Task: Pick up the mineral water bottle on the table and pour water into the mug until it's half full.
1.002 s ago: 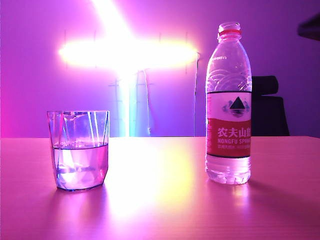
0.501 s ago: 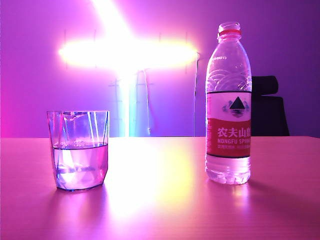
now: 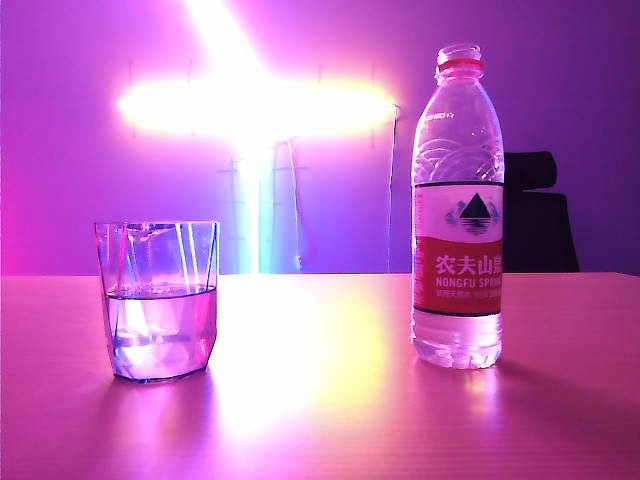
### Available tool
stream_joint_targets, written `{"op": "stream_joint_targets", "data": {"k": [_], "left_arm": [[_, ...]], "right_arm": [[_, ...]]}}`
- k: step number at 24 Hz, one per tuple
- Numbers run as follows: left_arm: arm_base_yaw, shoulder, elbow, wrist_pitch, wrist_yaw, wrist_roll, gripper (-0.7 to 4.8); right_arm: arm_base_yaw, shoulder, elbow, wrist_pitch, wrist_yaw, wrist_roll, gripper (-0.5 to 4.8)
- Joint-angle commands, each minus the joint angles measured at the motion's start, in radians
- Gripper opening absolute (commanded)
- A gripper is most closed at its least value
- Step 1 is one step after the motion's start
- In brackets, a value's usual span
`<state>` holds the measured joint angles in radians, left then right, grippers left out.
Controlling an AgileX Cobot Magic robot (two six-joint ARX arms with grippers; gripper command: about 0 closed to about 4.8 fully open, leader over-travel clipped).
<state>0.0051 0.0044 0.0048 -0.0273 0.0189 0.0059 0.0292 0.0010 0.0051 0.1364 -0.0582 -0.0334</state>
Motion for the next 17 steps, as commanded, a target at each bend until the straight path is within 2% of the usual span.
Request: {"op": "stream_joint_targets", "data": {"k": [1, 8, 17], "left_arm": [[0.002, 0.002, 0.004, 0.006, 0.004, -0.003, -0.02], [0.002, 0.002, 0.004, 0.006, 0.004, -0.003, -0.02], [0.002, 0.002, 0.004, 0.006, 0.004, -0.003, -0.02]], "right_arm": [[0.003, -0.002, -0.005, 0.017, 0.013, 0.008, -0.06], [0.006, -0.002, -0.005, 0.006, 0.089, 0.029, -0.06], [0.005, -0.002, -0.005, -0.006, 0.082, 0.029, -0.05]]}}
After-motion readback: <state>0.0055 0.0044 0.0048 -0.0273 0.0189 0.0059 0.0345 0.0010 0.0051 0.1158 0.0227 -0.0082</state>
